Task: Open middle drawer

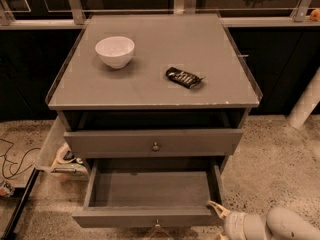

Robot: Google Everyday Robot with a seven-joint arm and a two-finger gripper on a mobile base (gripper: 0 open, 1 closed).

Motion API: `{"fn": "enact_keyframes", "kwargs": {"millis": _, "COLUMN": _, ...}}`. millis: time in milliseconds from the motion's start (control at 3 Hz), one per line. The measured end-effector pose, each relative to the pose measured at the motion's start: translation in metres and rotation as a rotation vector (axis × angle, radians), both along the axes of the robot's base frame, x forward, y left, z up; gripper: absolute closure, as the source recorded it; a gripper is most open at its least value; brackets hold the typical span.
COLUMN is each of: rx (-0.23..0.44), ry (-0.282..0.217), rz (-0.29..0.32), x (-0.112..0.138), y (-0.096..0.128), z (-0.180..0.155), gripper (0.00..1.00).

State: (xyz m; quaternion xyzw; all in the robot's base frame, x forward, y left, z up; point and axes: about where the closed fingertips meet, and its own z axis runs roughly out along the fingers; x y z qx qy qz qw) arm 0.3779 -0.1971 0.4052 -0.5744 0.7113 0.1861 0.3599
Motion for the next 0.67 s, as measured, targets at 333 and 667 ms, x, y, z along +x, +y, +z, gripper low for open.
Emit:
{"fn": "enact_keyframes", "kwargs": {"millis": 333, "rx": 0.0, "ry": 0.0, "rz": 0.0, "x": 0.0, "y": 0.0, "z": 0.0, "gripper": 0.0}}
{"fn": "enact_keyframes", "kwargs": {"millis": 667, "rx": 0.0, "ry": 0.0, "rz": 0.0, "x": 0.0, "y": 0.0, "z": 0.0, "gripper": 0.0}}
